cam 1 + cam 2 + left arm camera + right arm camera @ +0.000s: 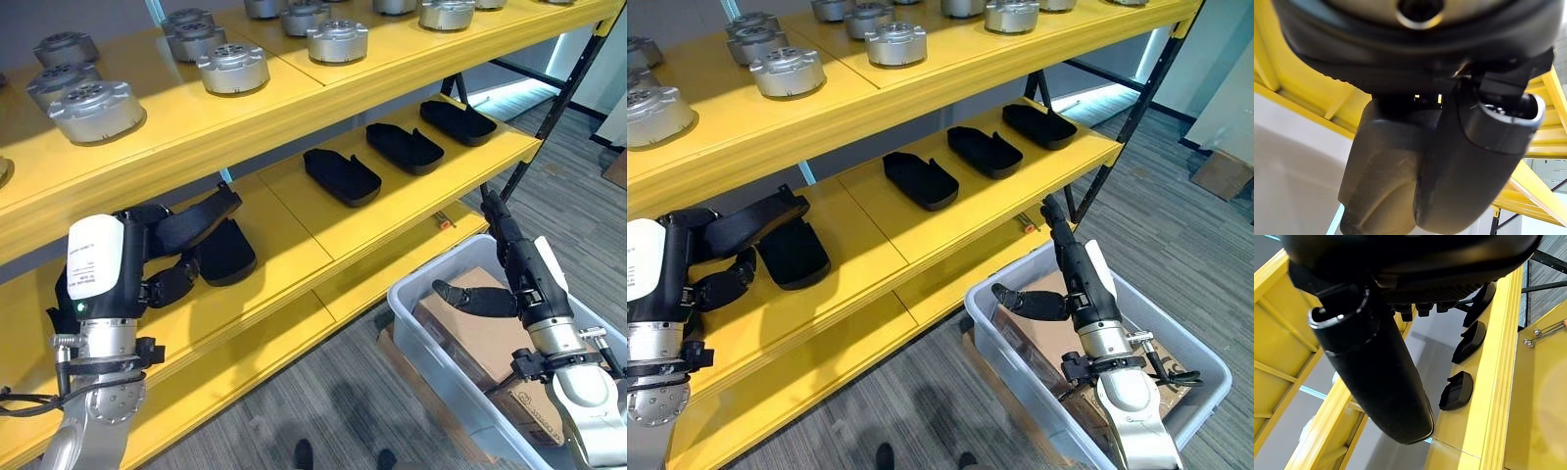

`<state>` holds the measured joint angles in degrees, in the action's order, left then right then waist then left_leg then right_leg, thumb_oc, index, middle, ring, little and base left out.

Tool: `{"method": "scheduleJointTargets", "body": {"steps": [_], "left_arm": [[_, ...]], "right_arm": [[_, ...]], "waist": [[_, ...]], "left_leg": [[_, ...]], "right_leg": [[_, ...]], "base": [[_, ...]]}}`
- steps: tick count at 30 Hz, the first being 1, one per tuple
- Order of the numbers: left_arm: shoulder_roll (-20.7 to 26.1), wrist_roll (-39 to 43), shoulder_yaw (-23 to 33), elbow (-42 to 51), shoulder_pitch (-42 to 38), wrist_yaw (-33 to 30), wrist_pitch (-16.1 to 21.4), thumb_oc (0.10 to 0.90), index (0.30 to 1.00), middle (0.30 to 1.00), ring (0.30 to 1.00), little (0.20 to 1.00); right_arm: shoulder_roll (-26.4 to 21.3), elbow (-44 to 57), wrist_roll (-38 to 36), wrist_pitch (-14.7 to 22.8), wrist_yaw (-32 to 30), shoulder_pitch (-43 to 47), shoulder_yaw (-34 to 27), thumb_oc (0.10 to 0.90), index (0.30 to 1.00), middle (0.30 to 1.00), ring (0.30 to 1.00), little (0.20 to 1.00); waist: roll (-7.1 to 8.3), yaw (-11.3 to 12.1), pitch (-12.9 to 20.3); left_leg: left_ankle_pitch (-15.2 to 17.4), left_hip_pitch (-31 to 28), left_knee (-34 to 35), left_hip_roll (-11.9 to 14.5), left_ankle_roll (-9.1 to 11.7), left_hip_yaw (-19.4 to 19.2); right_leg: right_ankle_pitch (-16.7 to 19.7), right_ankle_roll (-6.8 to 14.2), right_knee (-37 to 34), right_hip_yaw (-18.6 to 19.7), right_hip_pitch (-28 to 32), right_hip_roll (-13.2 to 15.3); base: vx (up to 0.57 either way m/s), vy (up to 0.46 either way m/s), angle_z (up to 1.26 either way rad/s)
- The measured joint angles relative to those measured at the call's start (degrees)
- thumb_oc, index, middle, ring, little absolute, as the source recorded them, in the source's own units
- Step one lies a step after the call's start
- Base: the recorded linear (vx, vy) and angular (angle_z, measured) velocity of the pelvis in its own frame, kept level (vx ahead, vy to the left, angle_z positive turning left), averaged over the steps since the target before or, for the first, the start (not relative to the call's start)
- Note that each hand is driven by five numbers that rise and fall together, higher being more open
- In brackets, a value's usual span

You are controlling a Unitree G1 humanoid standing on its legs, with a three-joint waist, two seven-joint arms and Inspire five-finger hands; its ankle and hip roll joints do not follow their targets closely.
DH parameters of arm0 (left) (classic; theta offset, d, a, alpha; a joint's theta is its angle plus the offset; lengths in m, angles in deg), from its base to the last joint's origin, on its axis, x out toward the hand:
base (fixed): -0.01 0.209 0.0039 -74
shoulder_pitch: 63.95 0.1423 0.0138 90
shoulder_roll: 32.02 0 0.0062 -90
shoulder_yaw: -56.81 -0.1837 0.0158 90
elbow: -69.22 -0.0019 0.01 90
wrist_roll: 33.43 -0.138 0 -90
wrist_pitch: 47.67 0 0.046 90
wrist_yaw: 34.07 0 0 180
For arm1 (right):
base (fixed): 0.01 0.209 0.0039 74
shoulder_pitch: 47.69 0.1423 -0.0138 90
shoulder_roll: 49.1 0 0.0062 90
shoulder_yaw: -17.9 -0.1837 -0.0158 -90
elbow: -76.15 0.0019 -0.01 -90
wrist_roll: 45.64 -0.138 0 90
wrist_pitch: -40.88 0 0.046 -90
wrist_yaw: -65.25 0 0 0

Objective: Move parts from the plastic box to the shelf.

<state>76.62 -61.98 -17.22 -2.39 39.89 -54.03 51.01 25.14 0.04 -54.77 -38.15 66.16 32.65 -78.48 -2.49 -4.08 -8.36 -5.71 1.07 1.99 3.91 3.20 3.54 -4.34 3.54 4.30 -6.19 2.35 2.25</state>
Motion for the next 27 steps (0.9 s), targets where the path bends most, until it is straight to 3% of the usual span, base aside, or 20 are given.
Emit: {"method": "scheduleJointTargets", "body": {"steps": [3,6,7,8,9,10,11,13,15,16,17,20,22,24,27], "left_arm": [[0.1,-1.1,1.0,0.0,0.4,-2.0,-0.1,0.400,0.300,0.300,0.300,0.300],[0.1,-1.6,4.1,0.0,0.6,-4.3,-0.5,0.400,0.300,0.300,0.300,0.300],[0.4,-2.2,5.4,0.1,0.8,-4.8,-0.8,0.400,0.300,0.300,0.300,0.300],[0.5,-3.4,6.6,-0.4,1.1,-4.9,-0.9,0.400,0.300,0.300,0.300,0.300],[0.5,-3.3,7.0,-0.7,1.2,-5.6,-1.3,0.400,0.300,0.300,0.300,0.300],[0.6,-3.3,7.4,-1.0,1.2,-6.2,-1.7,0.400,0.300,0.300,0.300,0.300],[0.5,-3.3,7.5,-1.1,1.3,-6.7,-2.0,0.400,0.300,0.300,0.300,0.300],[0.6,-3.3,7.8,-1.0,1.5,-7.7,-1.8,0.400,0.300,0.300,0.300,0.300],[0.6,-3.3,7.8,-1.0,1.6,-8.6,-1.5,0.400,0.300,0.300,0.300,0.300],[0.6,-3.3,7.8,-1.0,1.6,-8.8,-1.3,0.400,0.300,0.300,0.300,0.300],[0.6,-3.3,7.8,-1.0,1.7,-9.0,-1.2,0.400,0.300,0.300,0.300,0.300],[0.6,-3.3,7.9,-1.3,0.8,-10.2,-1.5,0.400,0.300,0.300,0.300,0.300],[0.6,-3.2,7.9,-1.4,0.6,-11.9,-2.4,0.400,0.300,0.300,0.300,0.300],[0.6,-3.2,8.4,-1.5,0.7,-13.3,-2.5,0.400,0.300,0.300,0.300,0.300],[0.6,-3.2,10.2,-2.2,1.0,-13.6,-3.8,0.400,0.300,0.300,0.300,0.300]], "right_arm": [[-0.4,0.1,-0.1,0.4,-0.4,-0.9,-0.1,0.900,1.000,1.000,1.000,1.000],[-1.5,0.2,0.0,0.6,-0.8,-1.3,-0.3,0.900,1.000,1.000,1.000,1.000],[-1.5,0.4,0.0,0.8,-0.9,-1.6,-0.3,0.900,1.000,1.000,1.000,1.000],[-0.9,0.7,0.0,0.8,-0.9,-2.2,-0.3,0.900,1.000,1.000,1.000,1.000],[-0.5,1.1,0.0,0.8,-0.9,-2.7,-0.4,0.900,1.000,1.000,1.000,1.000],[0.1,1.8,0.0,0.9,-0.9,-3.5,-1.0,0.900,1.000,1.000,1.000,1.000],[-0.4,2.2,0.0,1.2,-0.9,-3.9,-1.9,0.900,1.000,1.000,1.000,1.000],[0.0,2.2,0.0,1.3,-2.2,-4.0,-3.7,0.900,1.000,1.000,1.000,1.000],[-0.3,2.2,-0.1,1.4,-3.0,-4.0,-5.2,0.900,1.000,1.000,1.000,1.000],[-0.5,2.2,-0.1,1.7,-3.7,-4.0,-6.4,0.900,1.000,1.000,1.000,1.000],[-0.6,2.2,-0.1,1.9,-4.3,-4.0,-6.5,0.900,1.000,1.000,1.000,1.000],[-0.3,2.2,0.0,2.5,-4.9,-4.5,-5.5,0.900,1.000,1.000,1.000,1.000],[-0.2,2.2,0.2,3.4,-5.4,-4.5,-5.7,0.900,1.000,1.000,1.000,1.000],[0.6,2.0,1.4,3.6,-6.4,-4.5,-5.5,0.900,1.000,1.000,1.000,1.000],[0.9,2.0,2.3,4.3,-6.5,-4.4,-5.5,0.900,1.000,1.000,1.000,1.000]], "waist": [[-0.27,-0.2,-0.1],[-1.15,-0.1,-0.4],[-1.79,0.1,-0.5],[0.67,0.9,-1.0],[2.01,1.8,-1.1],[4.32,1.7,-1.3],[4.68,0.9,-1.4],[4.11,-0.1,-1.3],[3.25,-0.8,-1.5],[1.85,-0.8,-1.5],[1.02,-0.8,-1.5],[1.40,-1.4,-1.5],[0.81,-0.7,-1.8],[0.56,0.0,-2.1],[1.40,1.5,-2.1]], "left_leg": [[-0.2,3.1,-4.0,-0.6,0.2,1.2],[-2.7,4.9,-3.1,-0.7,1.0,-0.1],[0.0,4.7,-1.6,0.4,0.3,-1.9],[2.5,4.7,-2.2,0.5,0.9,-3.7],[3.2,5.1,-4.7,-0.3,-0.5,-5.3],[4.3,5.3,-7.8,-0.2,-0.6,-6.3],[5.2,4.8,-8.9,2.2,0.1,-6.1],[5.0,2.3,-8.8,7.6,0.4,-7.0],[3.7,0.5,-7.0,10.0,1.2,-7.3],[-0.7,-0.1,-6.0,11.2,0.7,-7.4],[-0.6,-0.4,-5.4,11.0,1.6,-7.4],[-0.4,-0.2,-2.8,8.7,2.0,-6.1],[0.5,0.2,-0.9,8.7,2.7,-6.4],[1.8,0.6,-0.1,9.0,4.1,-6.5],[2.2,0.8,-0.2,8.7,3.9,-7.9]], "right_leg": [[-1.3,-0.7,1.6,1.3,-0.9,-0.9],[-4.1,-3.1,6.8,0.1,-3.9,-1.0],[-5.0,-4.2,8.3,-0.9,-4.5,-1.4],[-4.8,-6.0,8.7,-1.0,-5.5,0.5],[-4.2,-6.2,8.5,-1.2,-5.8,2.3],[-2.9,-5.9,6.7,-1.8,-5.0,4.0],[-1.5,-5.2,5.3,-2.5,-4.0,4.3],[-1.1,-5.1,5.0,-4.5,-3.8,3.6],[-1.2,-4.8,5.4,-5.6,-4.2,3.4],[-1.3,-3.9,6.0,-5.9,-4.7,3.2],[-1.6,-3.1,6.8,-6.0,-5.1,2.8],[-1.4,-0.7,7.3,-5.4,-5.9,5.1],[-0.7,0.8,6.5,-6.3,-5.9,5.8],[-0.6,1.3,6.8,-7.1,-6.3,5.3],[-1.1,1.7,7.0,-5.1,-7.7,6.0]], "base": [[-0.17,-0.011,0.41],[-0.07,0.029,0.67],[0.00,0.072,0.36],[0.01,0.050,0.14],[0.01,0.050,0.11],[0.00,0.034,0.35],[0.00,0.095,0.43],[0.01,0.107,0.45],[0.02,0.119,0.34],[0.01,0.137,0.16],[0.00,0.132,0.32],[0.00,0.147,0.45],[0.06,0.206,0.46],[0.11,0.216,0.28],[0.12,0.204,-0.15]]}}
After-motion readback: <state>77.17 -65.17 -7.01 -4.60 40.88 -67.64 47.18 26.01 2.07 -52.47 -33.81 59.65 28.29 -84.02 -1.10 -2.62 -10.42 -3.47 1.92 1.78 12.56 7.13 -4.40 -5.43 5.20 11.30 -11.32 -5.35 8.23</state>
